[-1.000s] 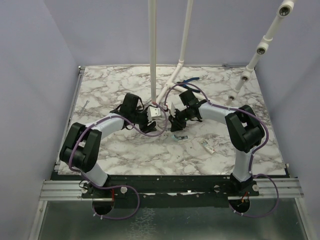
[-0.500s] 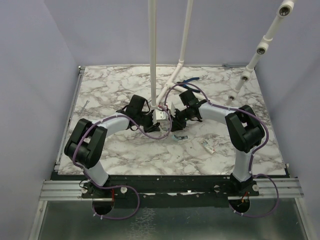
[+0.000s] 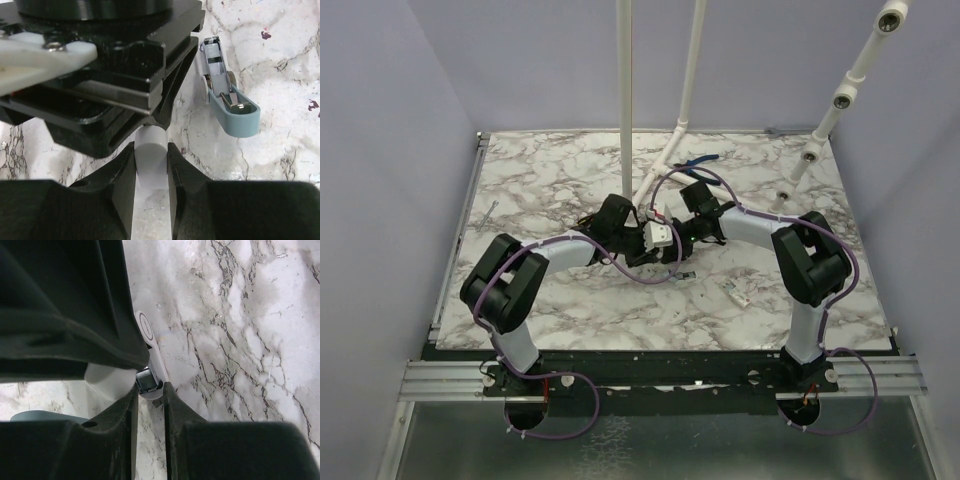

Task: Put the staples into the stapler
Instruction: Close the stapler at the center of the board.

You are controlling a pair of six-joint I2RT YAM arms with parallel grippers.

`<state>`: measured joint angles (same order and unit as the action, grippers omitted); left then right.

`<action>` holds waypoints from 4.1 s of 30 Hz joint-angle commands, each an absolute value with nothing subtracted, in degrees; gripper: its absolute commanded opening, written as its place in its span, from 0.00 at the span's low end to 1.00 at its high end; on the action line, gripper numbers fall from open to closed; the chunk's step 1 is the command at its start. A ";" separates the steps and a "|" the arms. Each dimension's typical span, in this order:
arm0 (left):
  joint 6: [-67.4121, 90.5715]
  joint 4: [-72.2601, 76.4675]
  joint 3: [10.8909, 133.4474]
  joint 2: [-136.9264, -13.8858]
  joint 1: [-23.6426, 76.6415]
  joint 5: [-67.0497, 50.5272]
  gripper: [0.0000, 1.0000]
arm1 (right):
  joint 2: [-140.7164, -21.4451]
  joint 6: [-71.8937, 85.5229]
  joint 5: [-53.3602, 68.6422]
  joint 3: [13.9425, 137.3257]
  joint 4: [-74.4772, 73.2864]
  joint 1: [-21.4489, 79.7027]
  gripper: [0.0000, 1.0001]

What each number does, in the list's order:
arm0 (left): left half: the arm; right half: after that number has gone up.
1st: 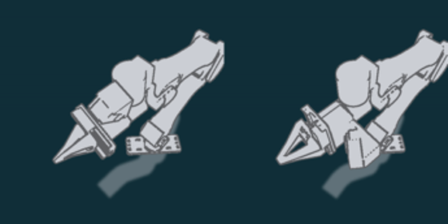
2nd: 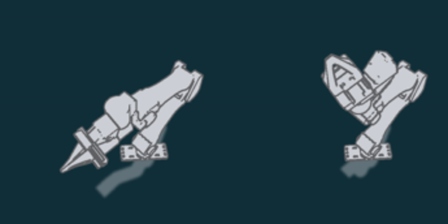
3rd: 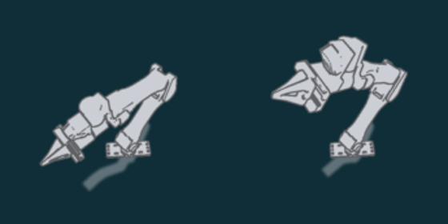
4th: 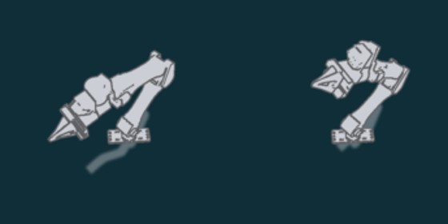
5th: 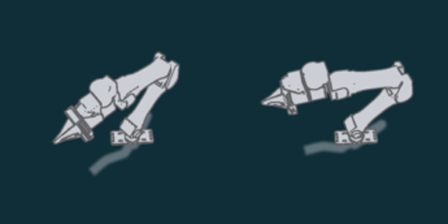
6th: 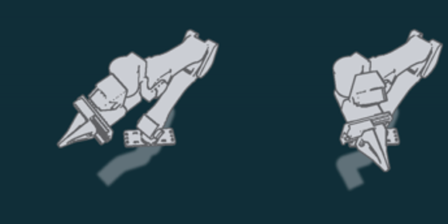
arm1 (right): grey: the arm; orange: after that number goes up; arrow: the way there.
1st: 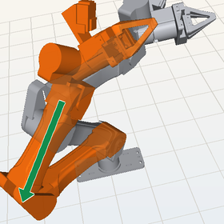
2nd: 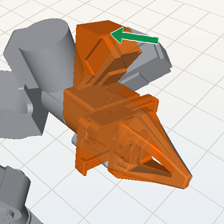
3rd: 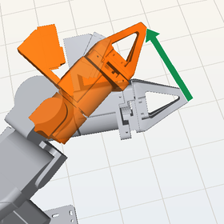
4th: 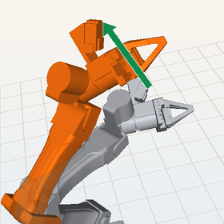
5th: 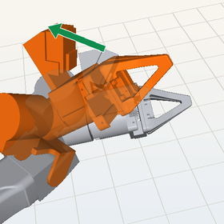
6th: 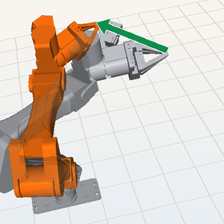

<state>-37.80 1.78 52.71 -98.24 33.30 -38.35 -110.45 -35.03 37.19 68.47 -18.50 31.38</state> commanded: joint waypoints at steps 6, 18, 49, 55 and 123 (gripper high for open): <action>-35.64 3.52 52.37 -101.25 35.77 -37.88 0.34 | -111.68 -32.94 38.41 66.86 -15.09 32.35 0.17; -37.63 2.40 51.35 -99.50 35.39 -37.70 0.71 | -111.93 -32.87 38.67 67.25 -15.72 32.35 0.18; -51.48 -7.58 57.74 -102.65 30.15 -36.60 0.64 | -109.33 -36.47 41.24 66.08 -17.10 32.33 0.41; -54.34 -8.40 57.72 -102.77 30.15 -37.00 0.63 | -108.15 -38.16 39.92 66.25 -19.44 32.19 0.46; -68.20 -27.59 67.50 -107.42 28.83 -47.44 0.00 | -109.58 -19.39 43.72 68.70 -22.96 19.08 0.59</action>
